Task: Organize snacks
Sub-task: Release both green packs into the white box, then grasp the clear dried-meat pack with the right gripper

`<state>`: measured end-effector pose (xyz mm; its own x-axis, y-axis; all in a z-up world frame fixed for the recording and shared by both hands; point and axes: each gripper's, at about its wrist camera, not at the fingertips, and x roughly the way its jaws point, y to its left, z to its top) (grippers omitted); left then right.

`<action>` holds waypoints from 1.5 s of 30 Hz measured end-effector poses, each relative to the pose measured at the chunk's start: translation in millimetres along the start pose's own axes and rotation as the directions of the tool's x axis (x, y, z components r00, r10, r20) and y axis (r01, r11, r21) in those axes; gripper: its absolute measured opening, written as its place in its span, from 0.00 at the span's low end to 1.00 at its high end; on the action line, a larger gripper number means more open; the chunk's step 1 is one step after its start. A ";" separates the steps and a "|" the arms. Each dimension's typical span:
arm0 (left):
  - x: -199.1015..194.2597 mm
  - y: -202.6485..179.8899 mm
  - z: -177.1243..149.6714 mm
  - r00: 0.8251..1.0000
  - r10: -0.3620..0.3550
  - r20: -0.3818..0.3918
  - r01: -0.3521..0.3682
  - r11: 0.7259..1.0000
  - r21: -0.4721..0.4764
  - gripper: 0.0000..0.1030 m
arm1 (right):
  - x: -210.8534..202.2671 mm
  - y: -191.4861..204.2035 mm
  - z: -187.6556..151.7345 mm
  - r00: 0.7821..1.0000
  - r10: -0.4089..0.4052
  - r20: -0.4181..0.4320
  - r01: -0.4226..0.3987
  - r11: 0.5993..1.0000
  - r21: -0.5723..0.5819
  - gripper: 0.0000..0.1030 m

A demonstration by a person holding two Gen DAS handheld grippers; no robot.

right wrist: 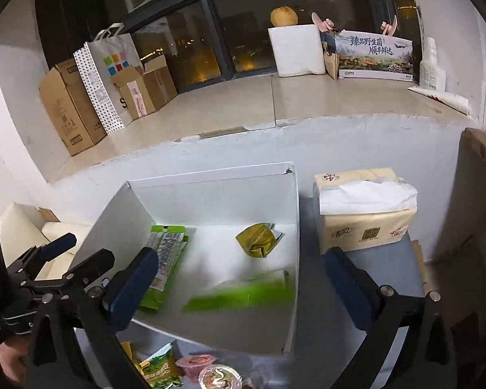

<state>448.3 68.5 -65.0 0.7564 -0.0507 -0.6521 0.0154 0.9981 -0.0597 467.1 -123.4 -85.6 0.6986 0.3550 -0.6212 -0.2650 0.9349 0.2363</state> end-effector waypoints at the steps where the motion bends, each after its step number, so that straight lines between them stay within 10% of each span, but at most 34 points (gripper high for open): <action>1: -4.1 0.2 -1.4 1.000 0.003 0.005 -0.003 1.000 0.004 1.00 | -2.3 1.9 -1.9 1.000 -0.001 0.002 0.001 1.000 -0.008 1.00; 19: -136.6 -27.2 -126.0 0.999 -0.035 0.017 0.035 0.998 0.051 1.00 | -122.5 12.5 -129.4 0.998 0.058 0.004 -0.058 0.994 -0.093 1.00; 35: -160.1 -42.7 -186.8 0.995 -0.094 -0.042 0.094 0.996 0.000 1.00 | -64.7 -10.2 -198.4 0.985 0.021 -0.170 -0.032 0.998 -0.060 1.00; 37: -157.5 -43.4 -185.9 0.994 -0.100 -0.050 0.100 0.995 0.002 1.00 | -60.3 -12.5 -199.4 0.984 0.030 -0.174 -0.043 0.997 -0.069 0.95; 40: -154.7 -43.8 -186.4 0.994 -0.099 -0.055 0.099 0.995 0.001 1.00 | -50.2 -11.2 -201.0 0.976 0.022 -0.216 -0.045 0.994 -0.102 0.62; 45: -149.0 -45.3 -188.6 0.992 -0.103 -0.068 0.103 0.995 -0.004 1.00 | -54.1 1.6 -204.9 0.981 0.033 -0.191 -0.068 0.981 -0.180 0.44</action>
<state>211.6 24.2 -107.7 0.7046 -0.1556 -0.6924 0.0904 0.9874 -0.1300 292.7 -141.0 -204.8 0.5496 0.3791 -0.7445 -0.4274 0.8932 0.1393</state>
